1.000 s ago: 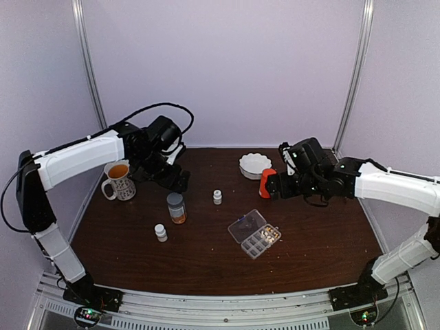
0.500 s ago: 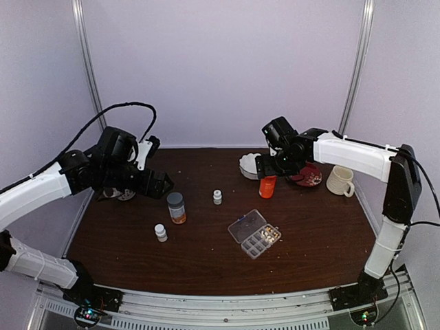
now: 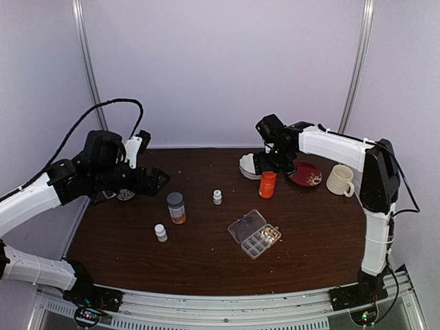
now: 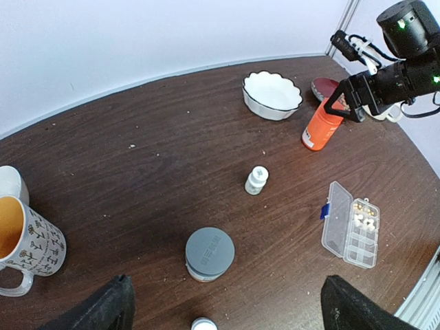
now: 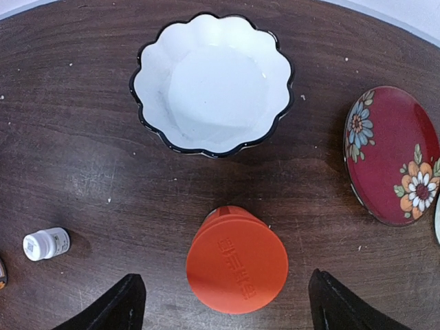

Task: Sort the pills into containers
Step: Place the pill bottle at the center of the board.

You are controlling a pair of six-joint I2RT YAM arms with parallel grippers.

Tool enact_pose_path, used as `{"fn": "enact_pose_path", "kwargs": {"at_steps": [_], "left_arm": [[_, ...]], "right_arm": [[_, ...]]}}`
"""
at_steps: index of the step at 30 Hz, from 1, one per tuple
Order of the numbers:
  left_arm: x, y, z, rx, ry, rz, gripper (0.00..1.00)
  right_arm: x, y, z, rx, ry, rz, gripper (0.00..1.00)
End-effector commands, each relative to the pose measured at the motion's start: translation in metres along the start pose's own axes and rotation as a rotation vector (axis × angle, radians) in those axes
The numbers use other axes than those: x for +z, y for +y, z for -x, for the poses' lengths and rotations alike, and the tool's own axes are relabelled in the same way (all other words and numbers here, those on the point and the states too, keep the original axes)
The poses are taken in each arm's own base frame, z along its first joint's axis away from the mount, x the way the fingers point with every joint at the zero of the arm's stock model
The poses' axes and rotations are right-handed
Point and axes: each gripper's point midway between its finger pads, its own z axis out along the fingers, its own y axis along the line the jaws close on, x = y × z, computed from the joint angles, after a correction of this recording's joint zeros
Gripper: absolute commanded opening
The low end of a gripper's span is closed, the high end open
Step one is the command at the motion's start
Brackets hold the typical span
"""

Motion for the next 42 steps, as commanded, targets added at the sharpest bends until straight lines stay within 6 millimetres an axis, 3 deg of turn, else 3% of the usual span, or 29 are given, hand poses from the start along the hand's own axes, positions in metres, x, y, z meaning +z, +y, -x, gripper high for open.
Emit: {"fn": "enact_pose_path", "kwargs": {"at_steps": [1, 11, 14, 23, 28, 33, 36, 42], "left_arm": [[-0.004, -0.005, 0.013, 0.013, -0.058, -0.022, 0.98], [-0.006, 0.001, 0.009, 0.001, -0.059, 0.002, 0.98], [-0.006, 0.002, 0.007, -0.001, -0.059, 0.006, 0.97], [-0.002, 0.003, 0.004, -0.003, -0.047, 0.012, 0.98], [0.002, 0.005, 0.002, 0.003, -0.041, 0.022, 0.97], [0.004, 0.006, 0.0, 0.006, -0.035, 0.027, 0.97], [0.003, 0.006, 0.0, 0.006, -0.035, 0.027, 0.97], [0.003, 0.005, -0.002, 0.008, -0.035, 0.024, 0.98]], "right_arm": [[0.006, -0.007, 0.003, -0.002, 0.022, -0.034, 0.78], [0.023, -0.011, 0.008, -0.009, 0.037, -0.072, 0.73], [0.026, -0.01, 0.008, -0.012, 0.041, -0.069, 0.65], [0.032, -0.015, 0.005, -0.017, 0.057, -0.092, 0.66], [0.033, -0.013, 0.005, -0.014, 0.056, -0.084, 0.51], [0.034, -0.012, 0.006, -0.02, 0.054, -0.083, 0.52], [0.038, -0.011, 0.002, -0.034, 0.078, -0.082, 0.61], [0.043, -0.009, -0.001, -0.036, 0.089, -0.076, 0.59]]}}
